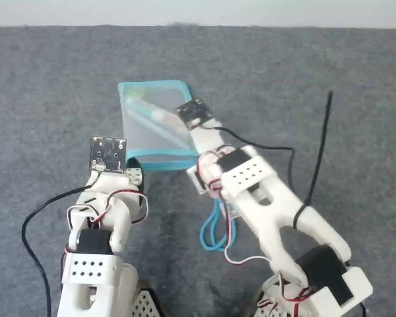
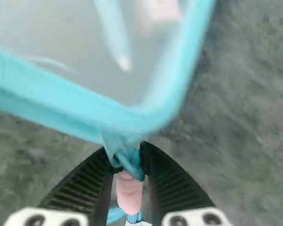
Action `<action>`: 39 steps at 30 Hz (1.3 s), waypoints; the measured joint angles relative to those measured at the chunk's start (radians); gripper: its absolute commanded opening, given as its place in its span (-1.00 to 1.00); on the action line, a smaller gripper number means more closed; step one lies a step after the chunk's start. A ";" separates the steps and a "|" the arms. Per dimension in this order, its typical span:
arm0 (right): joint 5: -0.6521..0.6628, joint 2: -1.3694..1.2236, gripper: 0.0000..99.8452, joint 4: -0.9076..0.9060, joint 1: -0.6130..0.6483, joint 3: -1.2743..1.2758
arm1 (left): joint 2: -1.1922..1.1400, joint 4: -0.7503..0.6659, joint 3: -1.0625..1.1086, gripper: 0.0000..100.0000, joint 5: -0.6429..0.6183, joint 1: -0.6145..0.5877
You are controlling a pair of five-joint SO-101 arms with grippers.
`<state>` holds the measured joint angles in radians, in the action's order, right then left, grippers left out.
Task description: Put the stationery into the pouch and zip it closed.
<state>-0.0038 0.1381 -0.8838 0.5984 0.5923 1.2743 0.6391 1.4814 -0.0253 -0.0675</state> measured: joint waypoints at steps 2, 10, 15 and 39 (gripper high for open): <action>0.026 0.021 -0.98 -0.051 0.000 -0.015 | 0.000 0.000 0.000 -0.98 0.000 0.000; 0.201 0.235 -0.98 -0.190 0.158 -0.074 | 0.000 0.000 0.000 -0.98 0.000 -0.003; 0.267 0.261 -0.98 -0.193 0.261 -0.074 | 0.002 0.000 -0.002 -0.98 0.000 -0.003; 0.325 0.485 -0.50 -0.404 0.334 -0.075 | 0.000 0.000 0.000 -0.98 0.000 0.005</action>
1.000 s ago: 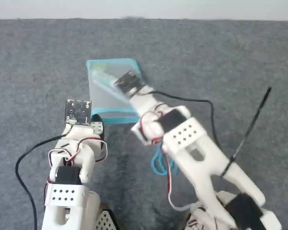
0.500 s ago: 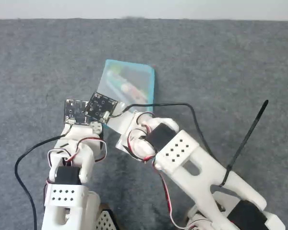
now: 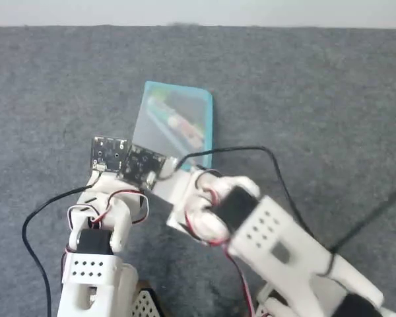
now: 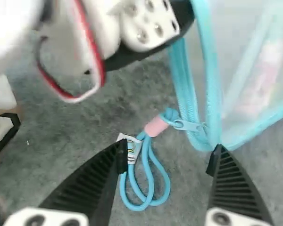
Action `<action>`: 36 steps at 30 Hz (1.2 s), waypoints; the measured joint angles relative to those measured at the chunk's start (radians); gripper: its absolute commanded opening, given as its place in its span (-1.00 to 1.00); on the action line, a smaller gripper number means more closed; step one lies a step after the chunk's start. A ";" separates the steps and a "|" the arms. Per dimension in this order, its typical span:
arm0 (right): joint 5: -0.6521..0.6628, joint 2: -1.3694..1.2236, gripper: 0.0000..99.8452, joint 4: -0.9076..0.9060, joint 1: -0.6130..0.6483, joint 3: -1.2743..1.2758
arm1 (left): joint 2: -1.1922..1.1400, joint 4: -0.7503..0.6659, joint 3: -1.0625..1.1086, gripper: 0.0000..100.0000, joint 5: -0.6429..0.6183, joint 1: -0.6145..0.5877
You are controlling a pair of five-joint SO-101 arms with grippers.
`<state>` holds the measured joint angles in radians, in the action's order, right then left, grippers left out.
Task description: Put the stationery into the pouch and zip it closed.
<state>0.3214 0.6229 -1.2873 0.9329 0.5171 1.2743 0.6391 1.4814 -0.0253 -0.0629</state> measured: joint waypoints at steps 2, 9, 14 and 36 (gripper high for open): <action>0.002 0.057 -0.50 -0.011 -0.038 0.009 | 0.000 0.000 0.000 -0.98 0.000 0.000; 0.207 0.110 -0.33 0.199 -0.252 0.305 | 0.000 0.000 0.000 -0.98 0.000 0.000; 0.269 0.104 -0.30 0.347 -0.279 0.379 | 0.000 0.000 0.000 -0.98 0.000 0.000; 0.428 -0.222 -0.46 0.747 -0.276 0.382 | 0.000 0.000 0.000 -0.98 0.000 0.000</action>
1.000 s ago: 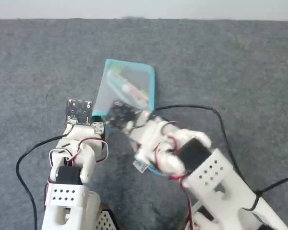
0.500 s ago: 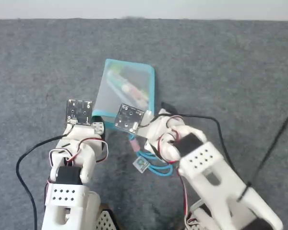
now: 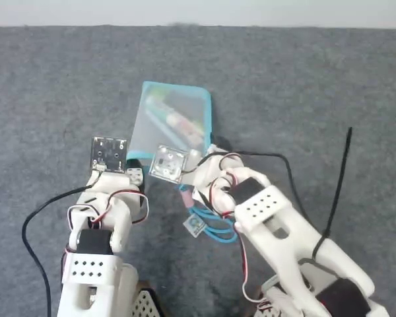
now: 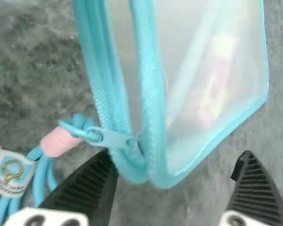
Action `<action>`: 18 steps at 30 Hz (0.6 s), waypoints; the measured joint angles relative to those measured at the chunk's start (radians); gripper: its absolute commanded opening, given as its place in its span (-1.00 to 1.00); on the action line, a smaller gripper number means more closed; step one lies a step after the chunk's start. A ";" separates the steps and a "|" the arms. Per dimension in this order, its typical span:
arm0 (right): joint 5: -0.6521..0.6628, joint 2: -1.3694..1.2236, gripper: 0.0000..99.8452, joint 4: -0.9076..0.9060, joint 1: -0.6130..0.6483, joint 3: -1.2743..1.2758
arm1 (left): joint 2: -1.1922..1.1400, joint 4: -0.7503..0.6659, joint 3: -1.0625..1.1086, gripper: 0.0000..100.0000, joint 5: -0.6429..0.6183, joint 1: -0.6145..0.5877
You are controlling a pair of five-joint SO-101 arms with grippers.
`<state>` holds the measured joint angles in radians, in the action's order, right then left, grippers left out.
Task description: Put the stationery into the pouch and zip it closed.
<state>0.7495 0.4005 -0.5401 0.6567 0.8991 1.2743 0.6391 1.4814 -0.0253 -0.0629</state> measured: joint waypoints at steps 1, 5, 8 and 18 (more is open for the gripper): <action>0.015 -0.011 -0.51 0.015 0.000 0.000 | 0.000 0.000 0.000 -0.98 0.000 0.000; 0.051 -0.029 -0.84 0.046 0.002 0.000 | 0.000 0.000 0.000 -0.98 0.000 0.000; 0.049 -0.029 -0.96 0.040 0.003 -0.023 | 0.000 0.000 0.000 -0.98 0.000 -0.003; -0.094 -0.040 -0.99 -0.196 -0.017 -0.252 | 0.002 0.032 -0.060 -0.72 0.000 -0.009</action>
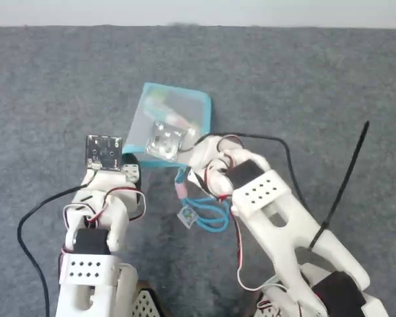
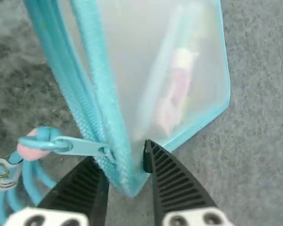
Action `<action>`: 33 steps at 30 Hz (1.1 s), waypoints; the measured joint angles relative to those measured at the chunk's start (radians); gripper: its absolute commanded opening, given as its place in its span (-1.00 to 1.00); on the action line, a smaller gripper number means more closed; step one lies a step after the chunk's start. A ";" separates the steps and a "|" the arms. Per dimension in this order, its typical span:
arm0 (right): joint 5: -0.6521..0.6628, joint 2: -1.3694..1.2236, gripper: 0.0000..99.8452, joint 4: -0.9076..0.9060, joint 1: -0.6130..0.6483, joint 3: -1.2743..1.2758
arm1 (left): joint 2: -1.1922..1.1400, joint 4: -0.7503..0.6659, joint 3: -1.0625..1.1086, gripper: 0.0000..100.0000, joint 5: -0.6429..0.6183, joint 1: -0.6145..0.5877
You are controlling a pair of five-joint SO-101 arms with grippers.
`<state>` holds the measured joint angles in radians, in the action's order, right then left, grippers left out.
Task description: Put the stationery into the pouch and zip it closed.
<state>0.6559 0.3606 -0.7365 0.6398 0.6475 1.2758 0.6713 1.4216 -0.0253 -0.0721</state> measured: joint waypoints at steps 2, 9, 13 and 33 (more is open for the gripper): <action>-0.055 0.000 -0.99 -0.035 -0.008 -0.037 | 0.000 0.084 -0.063 -0.67 0.000 0.000; -0.227 -0.002 -0.99 -0.158 -0.057 -0.153 | 0.005 0.362 -0.302 -0.66 -0.006 -0.092; -0.249 -0.002 -0.99 -0.193 -0.061 -0.167 | 0.008 0.374 -0.330 -0.65 0.003 -0.166; -0.394 -0.103 -0.99 -0.388 0.018 -0.391 | 0.404 0.387 -0.051 -0.40 0.127 0.206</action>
<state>0.2616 0.2578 -1.1247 0.6582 0.2562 1.6794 1.0579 1.3709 0.1020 0.1335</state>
